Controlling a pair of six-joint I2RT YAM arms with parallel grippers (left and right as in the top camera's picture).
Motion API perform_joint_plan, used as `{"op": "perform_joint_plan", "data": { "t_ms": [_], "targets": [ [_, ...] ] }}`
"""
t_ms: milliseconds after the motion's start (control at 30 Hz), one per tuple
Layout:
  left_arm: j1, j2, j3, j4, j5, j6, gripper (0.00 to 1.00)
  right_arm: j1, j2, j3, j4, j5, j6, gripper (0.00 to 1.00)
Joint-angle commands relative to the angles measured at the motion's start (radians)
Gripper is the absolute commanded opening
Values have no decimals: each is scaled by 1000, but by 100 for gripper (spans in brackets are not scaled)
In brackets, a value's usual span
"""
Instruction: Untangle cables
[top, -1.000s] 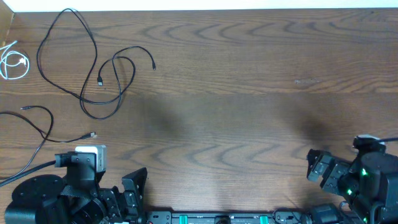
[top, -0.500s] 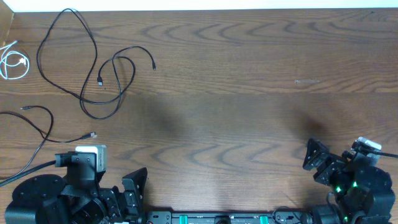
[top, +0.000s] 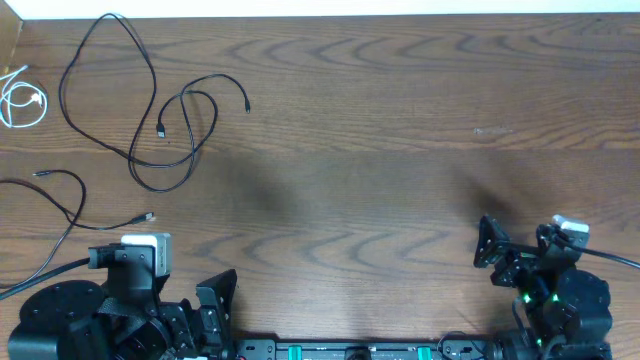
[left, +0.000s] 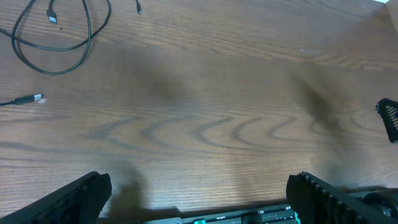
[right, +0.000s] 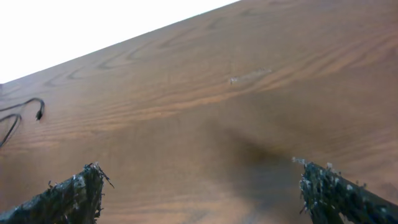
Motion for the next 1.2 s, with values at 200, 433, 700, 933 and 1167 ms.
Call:
{"op": "perform_joint_plan", "data": {
  "t_ms": [200, 433, 700, 933, 1167],
  "targets": [
    [-2, 1, -1, 3, -7, -8, 95, -9, -12, -144, 182, -66, -51, 99],
    [-2, 1, -1, 3, -7, -8, 95, -9, -79, -217, 238, -110, -66, 99],
    [-2, 1, -1, 3, -7, -8, 95, -23, -160, -232, 238, -110, -132, 99],
    [-2, 1, -1, 3, -7, -8, 95, -23, -167, -232, 290, -110, -211, 99],
    [-2, 1, -1, 3, -7, -8, 95, -24, -167, -246, 320, -103, -241, 99]
  ]
}}
